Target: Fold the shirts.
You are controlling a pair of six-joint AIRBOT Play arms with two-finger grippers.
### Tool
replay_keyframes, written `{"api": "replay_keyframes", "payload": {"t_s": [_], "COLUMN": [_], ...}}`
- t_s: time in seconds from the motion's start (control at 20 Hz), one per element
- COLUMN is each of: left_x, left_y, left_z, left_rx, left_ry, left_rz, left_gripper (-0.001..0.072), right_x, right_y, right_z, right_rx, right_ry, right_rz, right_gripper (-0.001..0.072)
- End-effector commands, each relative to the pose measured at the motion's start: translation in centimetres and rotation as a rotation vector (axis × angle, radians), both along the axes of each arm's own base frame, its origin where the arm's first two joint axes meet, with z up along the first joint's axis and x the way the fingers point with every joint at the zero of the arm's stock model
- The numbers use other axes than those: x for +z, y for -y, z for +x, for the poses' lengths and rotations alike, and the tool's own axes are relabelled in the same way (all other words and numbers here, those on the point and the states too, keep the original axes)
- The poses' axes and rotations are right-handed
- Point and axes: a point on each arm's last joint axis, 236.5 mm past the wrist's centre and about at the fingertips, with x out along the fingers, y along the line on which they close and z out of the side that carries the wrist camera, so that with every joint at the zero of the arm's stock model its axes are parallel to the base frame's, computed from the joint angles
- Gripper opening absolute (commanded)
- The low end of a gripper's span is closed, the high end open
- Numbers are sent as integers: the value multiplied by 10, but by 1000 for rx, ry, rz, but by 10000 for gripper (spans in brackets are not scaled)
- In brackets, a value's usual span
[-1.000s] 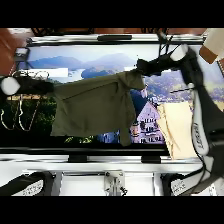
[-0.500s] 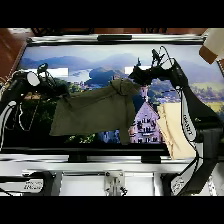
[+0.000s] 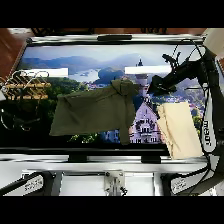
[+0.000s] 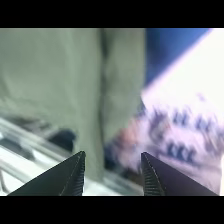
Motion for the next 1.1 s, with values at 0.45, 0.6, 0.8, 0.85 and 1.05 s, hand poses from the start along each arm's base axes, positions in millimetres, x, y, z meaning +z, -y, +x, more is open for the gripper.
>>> {"api": "replay_keyframes", "payload": {"t_s": [0.45, 0.6, 0.8, 0.85, 1.05], "left_x": [-84, -86, -87, -87, -79], "left_y": [4, 11, 11, 12, 15], "left_z": [-1, 24, 29, 27, 26], "left_rx": [121, 151, 195, 189, 180], "left_ry": [90, 169, 168, 158, 169], "left_rz": [-197, -197, -185, -192, -200], "left_gripper": [588, 577, 84, 33, 31], "right_x": [-8, -15, -47, -62, -121], "right_y": [-25, -22, -20, -21, -46], "right_z": [-22, -30, -48, -53, -64], "right_rx": [172, 173, 159, 137, -11], "right_ry": [12, -30, -117, -145, -191], "right_rz": [-60, -68, -75, -76, -62], "right_gripper": [456, 456, 456, 456, 457]}}
